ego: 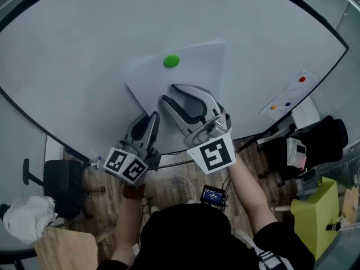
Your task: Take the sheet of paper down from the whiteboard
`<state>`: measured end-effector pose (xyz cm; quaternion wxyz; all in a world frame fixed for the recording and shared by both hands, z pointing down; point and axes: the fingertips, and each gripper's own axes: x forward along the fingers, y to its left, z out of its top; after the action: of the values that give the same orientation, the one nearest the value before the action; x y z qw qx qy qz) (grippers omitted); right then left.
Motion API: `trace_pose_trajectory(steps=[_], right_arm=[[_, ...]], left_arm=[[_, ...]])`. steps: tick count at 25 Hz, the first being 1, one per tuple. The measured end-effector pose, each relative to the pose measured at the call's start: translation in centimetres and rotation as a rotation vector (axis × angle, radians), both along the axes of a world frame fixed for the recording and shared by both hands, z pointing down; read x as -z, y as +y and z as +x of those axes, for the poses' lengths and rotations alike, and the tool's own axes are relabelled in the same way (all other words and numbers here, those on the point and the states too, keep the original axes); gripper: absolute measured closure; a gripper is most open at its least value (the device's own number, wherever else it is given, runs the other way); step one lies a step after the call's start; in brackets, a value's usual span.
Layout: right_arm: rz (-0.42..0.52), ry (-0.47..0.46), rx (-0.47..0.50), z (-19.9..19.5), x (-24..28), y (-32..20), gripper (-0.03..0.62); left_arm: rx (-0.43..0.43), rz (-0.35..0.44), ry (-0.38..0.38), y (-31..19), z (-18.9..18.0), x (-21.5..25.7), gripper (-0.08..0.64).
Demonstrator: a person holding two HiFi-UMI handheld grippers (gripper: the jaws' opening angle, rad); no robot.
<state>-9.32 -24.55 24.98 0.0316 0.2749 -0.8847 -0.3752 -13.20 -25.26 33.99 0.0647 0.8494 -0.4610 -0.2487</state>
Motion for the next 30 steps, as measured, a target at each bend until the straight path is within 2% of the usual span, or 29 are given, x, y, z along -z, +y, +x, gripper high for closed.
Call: trace_pose_trajectory(steps=[3,6,13,22,30], right_arm=[[0.001,-0.003,-0.001,0.0,0.0,0.2,0.48],[0.029,-0.013,-0.014,0.0,0.7,0.7,0.48],[0.105,-0.113,-0.084,1.0,5.2,0.7,0.479],[0.122,-0.07,-0.128,0.6,7.0,-0.6,0.459],[0.083,-0.022,-0.152,-0.4,6.7,-1.4,0.439]], left_arm=[[0.033,0.013,-0.026,0.0,-0.3,0.2,0.532],[0.068,0.037,-0.096,0.2,-0.3,0.5,0.535],[0.08,0.089,-0.228,0.8,0.6,1.7,0.543],[0.083,0.081,-0.243,0.7,0.6,2.1,0.549],[0.086,0.064,-0.255,0.2,0.1,1.7,0.548]])
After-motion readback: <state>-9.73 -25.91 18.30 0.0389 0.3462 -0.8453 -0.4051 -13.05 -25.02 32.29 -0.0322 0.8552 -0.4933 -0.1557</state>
